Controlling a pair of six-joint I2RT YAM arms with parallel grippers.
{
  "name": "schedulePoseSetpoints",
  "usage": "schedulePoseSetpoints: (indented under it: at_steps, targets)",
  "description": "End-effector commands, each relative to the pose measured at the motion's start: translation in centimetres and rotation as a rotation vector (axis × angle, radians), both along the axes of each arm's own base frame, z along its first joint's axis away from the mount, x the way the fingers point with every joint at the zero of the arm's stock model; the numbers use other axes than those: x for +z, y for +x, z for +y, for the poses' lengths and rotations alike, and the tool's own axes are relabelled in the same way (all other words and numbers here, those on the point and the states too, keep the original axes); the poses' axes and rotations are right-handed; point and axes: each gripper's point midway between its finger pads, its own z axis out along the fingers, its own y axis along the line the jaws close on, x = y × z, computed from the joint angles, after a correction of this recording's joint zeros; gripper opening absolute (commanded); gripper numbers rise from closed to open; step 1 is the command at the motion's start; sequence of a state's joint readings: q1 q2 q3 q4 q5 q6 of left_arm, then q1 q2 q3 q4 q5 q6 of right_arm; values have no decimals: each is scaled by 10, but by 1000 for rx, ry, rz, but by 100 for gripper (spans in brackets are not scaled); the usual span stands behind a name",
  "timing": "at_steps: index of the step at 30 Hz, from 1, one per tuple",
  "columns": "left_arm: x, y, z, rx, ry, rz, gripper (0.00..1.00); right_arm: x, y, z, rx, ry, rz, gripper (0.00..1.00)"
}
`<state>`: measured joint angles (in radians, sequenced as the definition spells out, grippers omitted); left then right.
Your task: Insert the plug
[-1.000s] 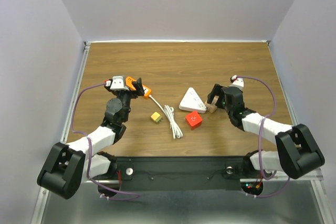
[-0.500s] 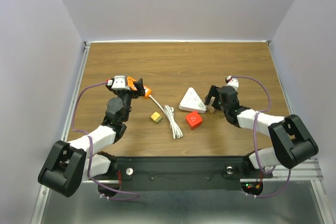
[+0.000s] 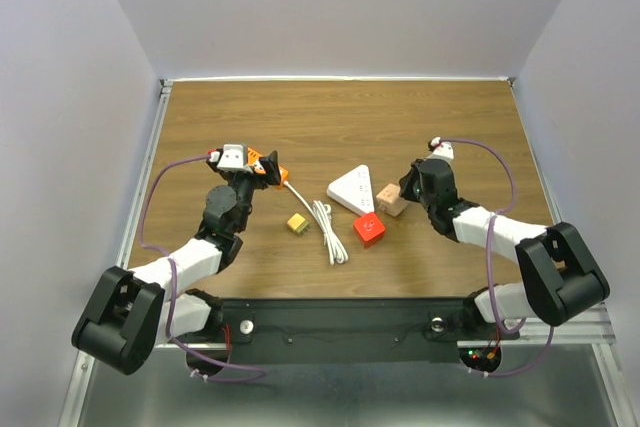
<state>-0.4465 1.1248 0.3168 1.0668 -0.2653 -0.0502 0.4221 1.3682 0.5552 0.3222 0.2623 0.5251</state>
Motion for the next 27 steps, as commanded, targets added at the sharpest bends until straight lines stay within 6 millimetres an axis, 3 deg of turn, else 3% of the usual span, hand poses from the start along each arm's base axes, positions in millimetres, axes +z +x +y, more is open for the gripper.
schedulePoseSetpoints:
  at_steps: [1, 7, 10, 13, 14, 17, 20, 27]
  targets:
    - [37, -2, -16, -78, -25, -100, 99, 16, 5, 19, 102, 14, -49, 0]
    - [40, -8, -26, -140, -25, -114, 99, 18, 14, 21, 107, -14, -55, 1]
    - [41, -8, -28, -149, -25, -117, 99, 19, 10, 18, 105, -24, -58, 12]
    - [41, -8, -31, -163, -16, -118, 99, 25, -1, 24, 186, -31, -84, 48]
    - [40, -7, -32, -165, -13, -116, 99, 23, -7, 24, 210, -38, -87, 68]
    - [40, -8, -33, -173, -12, -116, 99, 36, -17, 25, 259, -42, -135, 84]
    - [41, -11, -36, -198, -10, -124, 99, 39, -26, 28, 303, -44, -151, 87]
    - [49, -24, -44, -265, -20, -154, 99, 14, -29, 28, 324, -69, -59, 90]
